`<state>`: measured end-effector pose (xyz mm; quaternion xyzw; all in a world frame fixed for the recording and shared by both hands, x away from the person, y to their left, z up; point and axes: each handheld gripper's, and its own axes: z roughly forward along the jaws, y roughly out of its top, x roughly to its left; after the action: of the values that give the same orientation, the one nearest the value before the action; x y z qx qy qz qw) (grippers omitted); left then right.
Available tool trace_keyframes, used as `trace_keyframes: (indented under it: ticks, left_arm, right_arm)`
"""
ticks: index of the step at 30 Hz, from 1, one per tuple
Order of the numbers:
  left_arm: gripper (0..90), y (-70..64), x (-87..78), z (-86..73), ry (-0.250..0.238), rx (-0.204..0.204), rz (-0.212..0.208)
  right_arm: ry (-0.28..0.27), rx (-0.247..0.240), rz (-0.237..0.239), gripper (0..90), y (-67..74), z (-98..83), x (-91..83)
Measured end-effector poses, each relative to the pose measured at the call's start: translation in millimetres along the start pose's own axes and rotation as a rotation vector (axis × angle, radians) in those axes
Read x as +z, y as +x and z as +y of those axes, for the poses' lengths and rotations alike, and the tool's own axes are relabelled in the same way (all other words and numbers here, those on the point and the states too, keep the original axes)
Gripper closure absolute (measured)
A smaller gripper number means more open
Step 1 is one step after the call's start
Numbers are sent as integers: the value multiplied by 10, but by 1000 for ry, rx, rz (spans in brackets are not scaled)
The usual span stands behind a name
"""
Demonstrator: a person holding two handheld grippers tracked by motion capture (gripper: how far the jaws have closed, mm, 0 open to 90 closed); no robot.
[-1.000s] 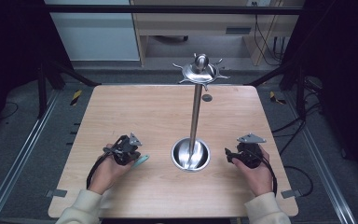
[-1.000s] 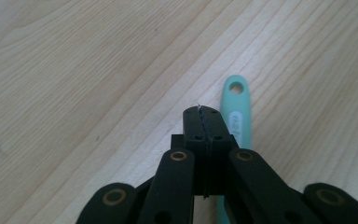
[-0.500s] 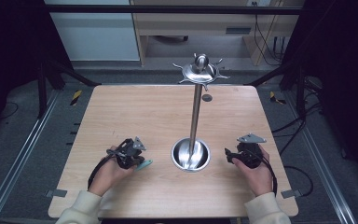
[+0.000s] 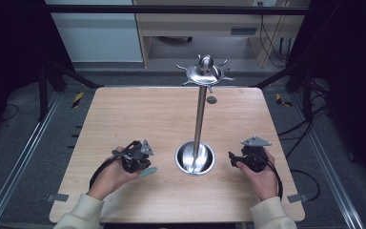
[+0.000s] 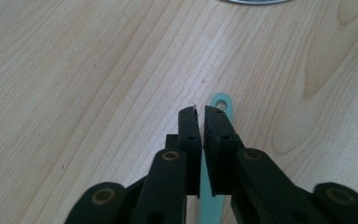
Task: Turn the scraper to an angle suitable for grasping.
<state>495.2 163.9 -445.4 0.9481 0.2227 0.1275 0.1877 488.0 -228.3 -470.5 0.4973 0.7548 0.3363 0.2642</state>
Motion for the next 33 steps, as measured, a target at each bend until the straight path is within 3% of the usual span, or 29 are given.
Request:
trace_keyframes:
  ticks: [10,18,22,24,33]
  left_arm:
    - [705,-16,24,102,65,19,7]
    - [602,-17,61,152,107,-5,-18]
    - [581,-28,72,165,110,16,-35]
    - [544,-54,100,170,134,24,-23]
    - [520,-50,161,145,178,39,-29]
  right_arm:
    - [-7,7,3,239,-19,2,-3]
    - [-5,9,2,234,-8,5,-2]
    - [-3,8,2,233,-13,3,-2]
    - [-1,3,-2,233,-18,1,3]
    - [1,7,-3,232,-14,1,4]
